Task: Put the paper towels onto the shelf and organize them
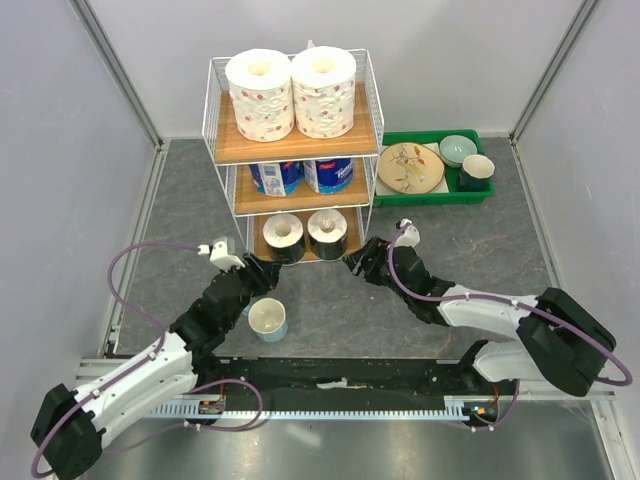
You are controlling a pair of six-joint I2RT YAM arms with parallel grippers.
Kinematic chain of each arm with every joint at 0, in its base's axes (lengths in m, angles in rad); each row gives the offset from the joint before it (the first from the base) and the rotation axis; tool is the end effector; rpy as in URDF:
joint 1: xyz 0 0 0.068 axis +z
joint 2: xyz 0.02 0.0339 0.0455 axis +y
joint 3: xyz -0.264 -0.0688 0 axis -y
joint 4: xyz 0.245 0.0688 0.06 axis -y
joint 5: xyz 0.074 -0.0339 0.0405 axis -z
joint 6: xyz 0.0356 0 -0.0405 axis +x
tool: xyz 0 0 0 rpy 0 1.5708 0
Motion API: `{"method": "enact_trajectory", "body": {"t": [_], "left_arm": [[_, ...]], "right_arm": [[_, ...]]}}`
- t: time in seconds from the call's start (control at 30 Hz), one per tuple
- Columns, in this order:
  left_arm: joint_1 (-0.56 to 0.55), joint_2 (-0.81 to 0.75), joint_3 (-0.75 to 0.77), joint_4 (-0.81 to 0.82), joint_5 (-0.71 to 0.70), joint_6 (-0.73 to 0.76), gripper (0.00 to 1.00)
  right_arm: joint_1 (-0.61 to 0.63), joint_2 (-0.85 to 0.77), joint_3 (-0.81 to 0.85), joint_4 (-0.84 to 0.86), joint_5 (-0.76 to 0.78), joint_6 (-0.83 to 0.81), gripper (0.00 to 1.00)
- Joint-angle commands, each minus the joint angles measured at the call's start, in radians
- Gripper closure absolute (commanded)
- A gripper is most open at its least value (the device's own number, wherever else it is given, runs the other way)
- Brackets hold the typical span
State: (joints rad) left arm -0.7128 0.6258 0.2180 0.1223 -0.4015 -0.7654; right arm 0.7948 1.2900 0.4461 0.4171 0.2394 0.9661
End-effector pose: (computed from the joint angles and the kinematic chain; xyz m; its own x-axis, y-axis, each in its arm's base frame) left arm 0.1280 -0.0923 0.1960 -0.3741 -0.5195 -0.7682 0.0819 0.8066 -0.5854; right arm 0.1835 0.1749 0.1790 -0.6109 0.5186 -0.5983 -0.0697 0.7175 0.6931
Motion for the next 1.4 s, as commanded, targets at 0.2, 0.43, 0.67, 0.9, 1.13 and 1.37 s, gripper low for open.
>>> {"method": "enact_trajectory", "body": {"t": [0.2,0.43,0.67,0.9,1.13,1.37], "left_arm": [[0.003,0.072,-0.025,0.155,-0.071,0.012,0.51],[0.003,0.138,-0.017,0.203,-0.083,0.023,0.53],[0.003,0.179,-0.012,0.237,-0.099,0.046,0.55],[0.003,0.229,-0.005,0.281,-0.109,0.064,0.56],[0.004,0.313,0.015,0.349,-0.111,0.086,0.57],[0.006,0.399,0.046,0.405,-0.109,0.115,0.58]], "right_arm": [[0.004,0.109,0.063,0.183,0.066,0.051,0.37],[0.004,0.178,0.105,0.199,0.06,0.054,0.43],[0.004,0.213,0.123,0.213,0.08,0.048,0.44],[0.004,0.249,0.149,0.221,0.08,0.036,0.51],[0.004,0.282,0.169,0.233,0.074,0.031,0.52],[0.004,0.299,0.183,0.233,0.066,0.026,0.52]]}}
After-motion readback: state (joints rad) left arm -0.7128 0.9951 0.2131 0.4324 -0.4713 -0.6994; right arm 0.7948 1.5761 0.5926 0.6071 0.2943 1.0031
